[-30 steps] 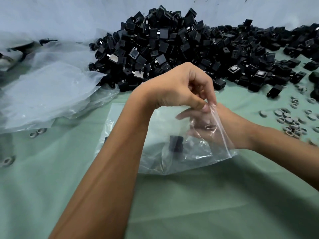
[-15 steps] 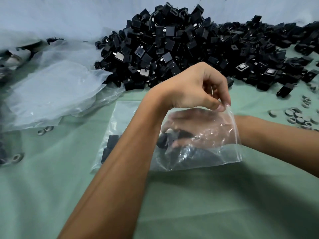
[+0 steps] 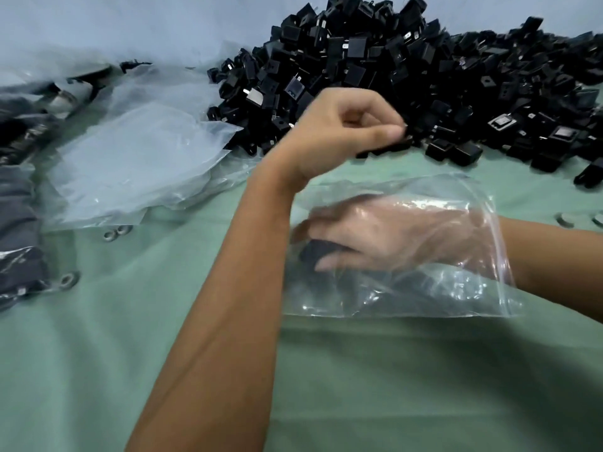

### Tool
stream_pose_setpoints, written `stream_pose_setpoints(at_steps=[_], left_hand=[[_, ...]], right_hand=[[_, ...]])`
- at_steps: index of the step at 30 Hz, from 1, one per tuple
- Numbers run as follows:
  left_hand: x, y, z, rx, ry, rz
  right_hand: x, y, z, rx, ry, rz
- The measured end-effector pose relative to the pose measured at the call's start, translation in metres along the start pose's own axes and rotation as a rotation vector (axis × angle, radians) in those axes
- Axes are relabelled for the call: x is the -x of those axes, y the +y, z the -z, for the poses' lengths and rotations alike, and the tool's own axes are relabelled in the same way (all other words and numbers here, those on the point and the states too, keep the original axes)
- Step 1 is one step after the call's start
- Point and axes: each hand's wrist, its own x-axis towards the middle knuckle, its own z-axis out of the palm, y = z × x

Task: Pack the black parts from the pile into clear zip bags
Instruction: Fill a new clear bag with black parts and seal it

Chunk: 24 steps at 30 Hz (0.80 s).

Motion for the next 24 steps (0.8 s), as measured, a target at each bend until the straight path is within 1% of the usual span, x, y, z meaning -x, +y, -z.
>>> stream_pose_setpoints(at_steps=[1, 3, 5, 6, 8, 10, 13, 17, 21, 24], left_hand=[[0.004, -0.011, 0.013, -0.021, 0.109, 0.044], [0.015, -0.034, 0.036, -0.063, 0.345, 0.165], [0.024, -0.052, 0.055, -0.057, 0.564, 0.282], [0.028, -0.058, 0.062, -0.023, 0.652, 0.326], [0.031, -0.062, 0.071, 0.053, 0.772, 0.378], [0.032, -0.062, 0.073, 0.092, 0.808, 0.393], [0.031, -0.058, 0.067, 0.102, 0.757, 0.386], [0.03, -0.054, 0.062, 0.083, 0.699, 0.391], [0.03, -0.053, 0.061, 0.079, 0.695, 0.395], [0.03, -0.053, 0.061, 0.079, 0.692, 0.398]], right_hand=[[-0.003, 0.003, -0.005, -0.017, -0.03, -0.008], [-0.01, 0.005, -0.012, -0.096, -0.022, -0.038], [-0.014, 0.008, -0.018, -0.194, 0.011, -0.16], [-0.015, 0.007, -0.019, -0.234, 0.031, -0.212], [-0.016, 0.008, -0.018, -0.276, 0.043, -0.247], [-0.017, 0.007, -0.014, -0.265, 0.056, -0.226], [-0.02, 0.002, -0.013, -0.249, 0.087, -0.207], [-0.011, -0.005, -0.009, -0.324, 0.104, -0.201], [-0.005, -0.008, -0.002, -0.314, 0.009, -0.257], [-0.012, -0.015, -0.002, -0.248, -0.012, -0.295]])
